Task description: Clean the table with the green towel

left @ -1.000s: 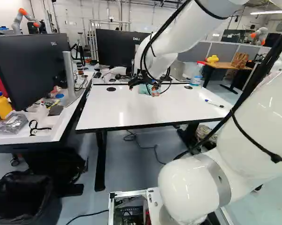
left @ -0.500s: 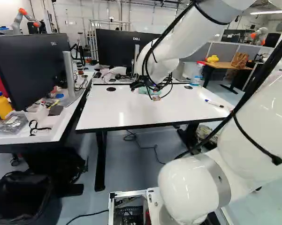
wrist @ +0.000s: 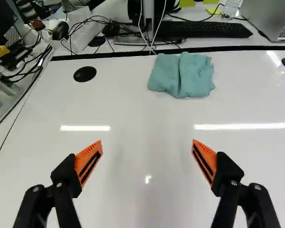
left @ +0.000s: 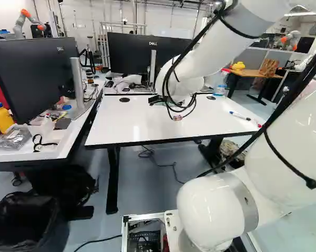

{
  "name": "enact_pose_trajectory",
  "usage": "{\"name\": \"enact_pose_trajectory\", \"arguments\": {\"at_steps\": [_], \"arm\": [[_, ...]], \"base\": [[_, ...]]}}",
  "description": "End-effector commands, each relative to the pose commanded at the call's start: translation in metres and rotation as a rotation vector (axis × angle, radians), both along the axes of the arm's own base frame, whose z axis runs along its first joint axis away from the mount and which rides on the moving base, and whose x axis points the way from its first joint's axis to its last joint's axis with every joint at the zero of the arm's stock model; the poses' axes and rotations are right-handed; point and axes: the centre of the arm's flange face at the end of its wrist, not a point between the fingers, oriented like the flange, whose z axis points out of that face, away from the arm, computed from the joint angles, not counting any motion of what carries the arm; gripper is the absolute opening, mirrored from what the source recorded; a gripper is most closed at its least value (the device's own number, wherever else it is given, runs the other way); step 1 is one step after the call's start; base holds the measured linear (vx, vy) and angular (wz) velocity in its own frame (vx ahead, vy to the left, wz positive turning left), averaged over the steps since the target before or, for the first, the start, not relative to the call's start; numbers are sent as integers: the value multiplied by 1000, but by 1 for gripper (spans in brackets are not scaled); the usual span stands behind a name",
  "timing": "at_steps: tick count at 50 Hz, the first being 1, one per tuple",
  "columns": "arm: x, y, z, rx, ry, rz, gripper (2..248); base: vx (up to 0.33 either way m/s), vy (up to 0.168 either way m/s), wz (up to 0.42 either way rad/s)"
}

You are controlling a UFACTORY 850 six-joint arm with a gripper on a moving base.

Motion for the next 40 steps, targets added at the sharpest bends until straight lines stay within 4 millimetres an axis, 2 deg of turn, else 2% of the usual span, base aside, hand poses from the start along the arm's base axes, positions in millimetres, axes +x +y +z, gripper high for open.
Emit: {"name": "enact_pose_trajectory", "arguments": {"at_steps": [40], "arm": [[-58, -23, -58, -24, -198, -33, 247]], "base": [[0, 0, 0]]}}
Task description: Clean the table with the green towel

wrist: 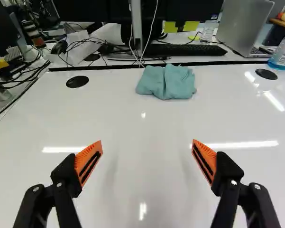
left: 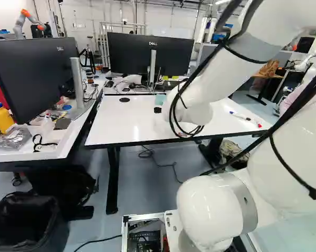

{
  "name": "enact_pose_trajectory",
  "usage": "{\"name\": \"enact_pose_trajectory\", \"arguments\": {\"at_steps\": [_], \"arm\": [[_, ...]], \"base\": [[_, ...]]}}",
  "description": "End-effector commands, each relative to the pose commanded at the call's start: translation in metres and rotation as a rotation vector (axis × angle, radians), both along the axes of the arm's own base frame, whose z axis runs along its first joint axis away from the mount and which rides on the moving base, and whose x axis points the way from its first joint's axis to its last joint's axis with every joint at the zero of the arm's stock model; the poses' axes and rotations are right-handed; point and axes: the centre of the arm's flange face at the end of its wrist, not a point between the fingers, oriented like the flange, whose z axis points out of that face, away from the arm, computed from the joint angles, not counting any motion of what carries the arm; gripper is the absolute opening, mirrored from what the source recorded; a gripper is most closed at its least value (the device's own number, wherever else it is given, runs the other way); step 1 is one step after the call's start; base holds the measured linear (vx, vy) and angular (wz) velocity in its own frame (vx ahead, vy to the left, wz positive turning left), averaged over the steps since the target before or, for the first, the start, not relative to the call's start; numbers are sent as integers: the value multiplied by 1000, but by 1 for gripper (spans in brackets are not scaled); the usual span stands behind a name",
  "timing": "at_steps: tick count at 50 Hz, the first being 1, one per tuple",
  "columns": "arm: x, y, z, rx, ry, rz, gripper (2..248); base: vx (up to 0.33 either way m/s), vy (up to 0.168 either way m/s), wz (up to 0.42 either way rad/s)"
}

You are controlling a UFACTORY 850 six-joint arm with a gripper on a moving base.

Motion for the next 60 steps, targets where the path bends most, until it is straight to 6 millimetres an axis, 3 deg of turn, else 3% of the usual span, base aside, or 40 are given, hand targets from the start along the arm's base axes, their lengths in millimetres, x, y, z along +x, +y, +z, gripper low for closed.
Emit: {"name": "enact_pose_trajectory", "arguments": {"at_steps": [31, 60], "arm": [[-36, -9, -26, -10, -102, -12, 247], [-53, -12, -36, -13, -147, -16, 247]], "base": [[0, 0, 0], [0, 0, 0]]}}
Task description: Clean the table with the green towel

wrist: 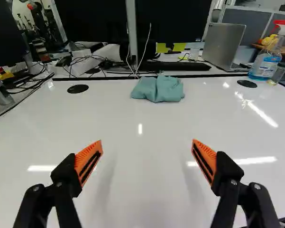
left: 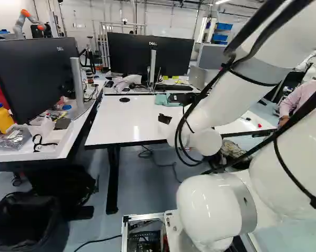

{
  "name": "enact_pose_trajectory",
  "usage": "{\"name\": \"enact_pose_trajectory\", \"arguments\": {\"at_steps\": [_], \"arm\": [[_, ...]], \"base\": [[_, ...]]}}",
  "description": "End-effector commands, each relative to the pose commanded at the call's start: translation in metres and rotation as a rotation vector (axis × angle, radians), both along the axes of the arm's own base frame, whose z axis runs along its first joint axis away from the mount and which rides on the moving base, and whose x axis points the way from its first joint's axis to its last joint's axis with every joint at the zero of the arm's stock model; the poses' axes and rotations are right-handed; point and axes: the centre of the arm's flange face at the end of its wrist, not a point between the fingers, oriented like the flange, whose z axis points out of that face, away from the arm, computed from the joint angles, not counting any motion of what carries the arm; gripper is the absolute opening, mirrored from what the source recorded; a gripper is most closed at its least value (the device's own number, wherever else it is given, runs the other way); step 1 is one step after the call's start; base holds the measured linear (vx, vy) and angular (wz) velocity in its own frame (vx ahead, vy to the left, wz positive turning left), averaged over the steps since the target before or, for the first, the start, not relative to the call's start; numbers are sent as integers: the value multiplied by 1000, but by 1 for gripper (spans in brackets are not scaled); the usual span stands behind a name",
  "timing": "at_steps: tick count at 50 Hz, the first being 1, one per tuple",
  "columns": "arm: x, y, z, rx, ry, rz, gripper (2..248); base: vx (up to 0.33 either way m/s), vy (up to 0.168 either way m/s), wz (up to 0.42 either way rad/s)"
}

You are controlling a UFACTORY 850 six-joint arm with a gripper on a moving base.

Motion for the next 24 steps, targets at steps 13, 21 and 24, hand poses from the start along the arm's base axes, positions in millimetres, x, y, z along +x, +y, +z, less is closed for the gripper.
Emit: {"name": "enact_pose_trajectory", "arguments": {"at_steps": [13, 21, 24], "arm": [[-2, 0, -1, 0, -5, 0, 247], [-2, 0, -1, 0, -5, 0, 247], [-2, 0, -1, 0, -5, 0, 247]], "base": [[0, 0, 0], [0, 0, 0], [0, 0, 0]]}}
